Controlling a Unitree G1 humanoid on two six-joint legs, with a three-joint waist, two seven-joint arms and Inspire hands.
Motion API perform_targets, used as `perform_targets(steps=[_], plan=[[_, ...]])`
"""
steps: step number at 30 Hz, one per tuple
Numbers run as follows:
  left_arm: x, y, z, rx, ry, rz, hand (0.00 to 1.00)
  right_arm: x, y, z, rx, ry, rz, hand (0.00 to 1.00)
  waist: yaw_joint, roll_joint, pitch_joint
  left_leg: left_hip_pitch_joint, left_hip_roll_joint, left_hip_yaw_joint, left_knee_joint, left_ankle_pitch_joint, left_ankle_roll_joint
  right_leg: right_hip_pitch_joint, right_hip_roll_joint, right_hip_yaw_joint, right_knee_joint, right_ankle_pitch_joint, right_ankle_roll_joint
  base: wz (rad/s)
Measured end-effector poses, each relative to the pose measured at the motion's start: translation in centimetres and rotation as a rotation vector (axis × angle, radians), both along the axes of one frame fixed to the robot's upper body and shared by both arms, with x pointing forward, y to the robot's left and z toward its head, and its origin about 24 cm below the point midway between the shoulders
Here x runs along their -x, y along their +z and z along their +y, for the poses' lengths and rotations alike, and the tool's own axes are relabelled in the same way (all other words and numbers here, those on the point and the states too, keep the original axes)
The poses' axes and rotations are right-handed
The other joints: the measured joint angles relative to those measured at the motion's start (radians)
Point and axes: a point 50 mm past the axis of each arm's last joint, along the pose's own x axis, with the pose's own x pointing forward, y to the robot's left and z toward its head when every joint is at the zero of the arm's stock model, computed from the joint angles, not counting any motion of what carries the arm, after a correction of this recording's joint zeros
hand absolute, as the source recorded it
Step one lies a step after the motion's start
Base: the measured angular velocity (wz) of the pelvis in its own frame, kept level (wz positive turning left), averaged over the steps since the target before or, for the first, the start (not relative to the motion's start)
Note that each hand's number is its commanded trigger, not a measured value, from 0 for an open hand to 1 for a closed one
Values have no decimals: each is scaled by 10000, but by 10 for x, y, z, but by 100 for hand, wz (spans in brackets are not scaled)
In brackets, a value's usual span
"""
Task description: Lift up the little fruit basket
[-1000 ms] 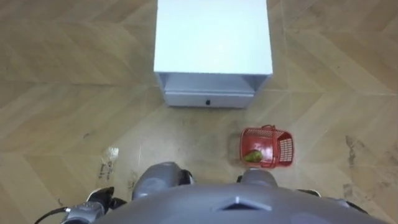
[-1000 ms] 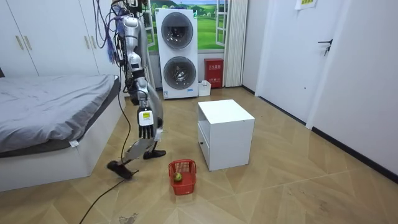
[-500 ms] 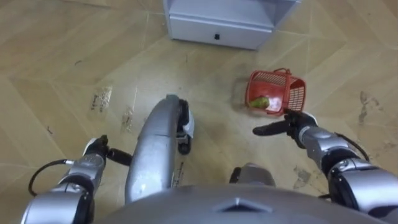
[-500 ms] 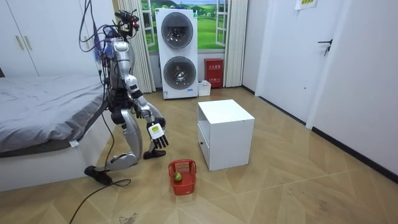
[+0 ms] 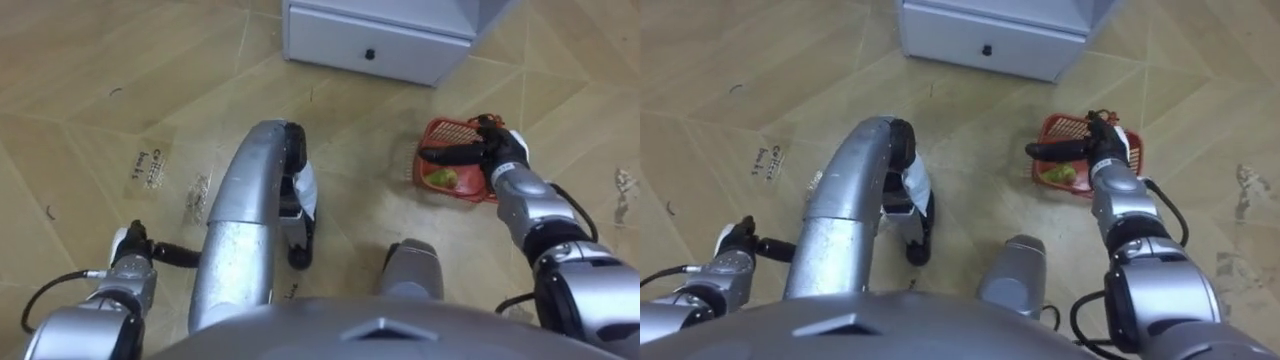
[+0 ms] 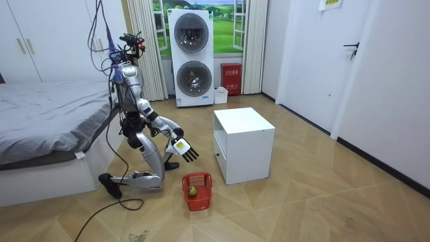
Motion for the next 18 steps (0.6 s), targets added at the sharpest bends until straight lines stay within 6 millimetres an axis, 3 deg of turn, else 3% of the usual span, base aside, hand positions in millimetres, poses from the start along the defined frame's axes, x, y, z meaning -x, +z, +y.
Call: perform_targets(steps=[3, 9, 14, 16, 17, 18], plan=[[15, -2, 2, -249, 68, 121, 0, 1, 2, -2, 382, -222, -192, 0, -50, -182, -55, 19, -34, -1, 26, 36, -156, 55, -165, -71, 154, -32, -32, 5], [46, -7, 3, -342, 190, 836, 0, -8, 18, -15, 1207, -943, -985, 0, -227, -350, -79, 73, -117, -46, 275, 16, -411, 396, -97, -124, 496, -224, -236, 11], [52, -8, 2, -339, 2, 1025, 0, -11, 24, -20, 1664, -1261, -1312, 0, -233, -329, -67, -29, -124, -43, 607, -98, -675, 584, -28, -78, 912, -433, -401, 5], [53, -8, 2, -339, -45, 1074, 0, -12, 26, -21, 1767, -1350, -1426, 0, -237, -310, -65, -98, -131, -44, 888, -212, -908, 758, -24, -32, 1225, -693, -500, -2], [53, -9, -1, -290, -71, 1071, 0, -13, 27, -23, 1825, -1359, -1473, 0, -235, -213, -16, -154, -97, -115, 963, -234, -957, 707, 46, -26, 1306, -704, -513, -12], [52, -11, -7, -117, -270, 1081, 0, -15, 29, -26, 1956, -1338, -1520, 0, -215, -47, -25, -212, -81, -186, 943, -192, -1081, 641, 142, 58, 1335, -728, -521, -14]])
